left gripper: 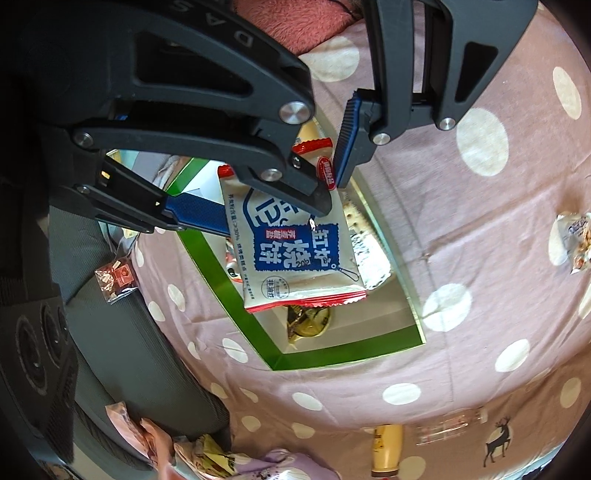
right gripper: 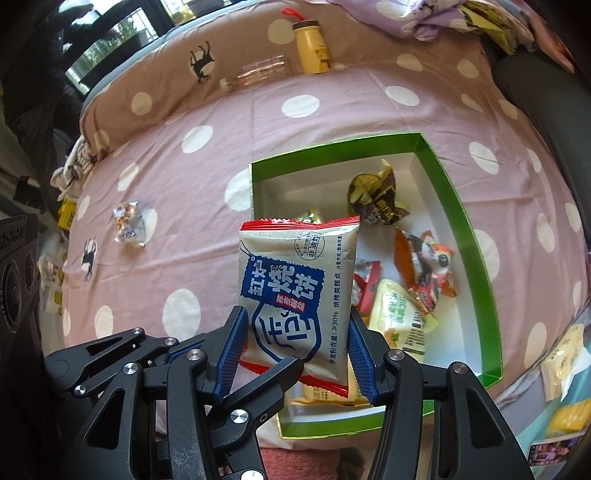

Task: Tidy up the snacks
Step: 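Carry the biscuit packet over the box and lower it in, then open the right gripper to release the biscuit packet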

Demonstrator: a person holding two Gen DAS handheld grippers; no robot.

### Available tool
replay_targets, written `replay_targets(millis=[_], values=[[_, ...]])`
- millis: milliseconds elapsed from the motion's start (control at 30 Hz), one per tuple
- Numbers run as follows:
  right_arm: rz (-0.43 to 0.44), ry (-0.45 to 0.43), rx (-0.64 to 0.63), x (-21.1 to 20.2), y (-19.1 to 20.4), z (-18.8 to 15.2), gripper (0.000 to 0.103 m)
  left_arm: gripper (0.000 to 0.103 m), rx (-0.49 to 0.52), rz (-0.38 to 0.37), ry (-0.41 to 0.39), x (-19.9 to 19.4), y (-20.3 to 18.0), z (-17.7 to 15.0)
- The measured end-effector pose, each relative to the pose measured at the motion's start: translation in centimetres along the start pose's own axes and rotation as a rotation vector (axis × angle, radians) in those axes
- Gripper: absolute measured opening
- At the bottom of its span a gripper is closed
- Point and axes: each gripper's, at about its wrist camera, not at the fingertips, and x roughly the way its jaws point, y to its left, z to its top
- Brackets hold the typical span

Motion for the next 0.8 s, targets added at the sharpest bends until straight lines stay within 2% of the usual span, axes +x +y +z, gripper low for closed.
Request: replay_targets(millis=[500,800], values=[[-0.004,0.004,0.071,1.3,-3.8,0.1,0.056,0.037,0.035,-0.019,0.058,3.4,-1.7,1.2],[-0.002,0.027,0.095,2.6,-4.9,0.4,0.056,0.037,0.024,-0.025,0.085,5.0,-1.5,1.5]])
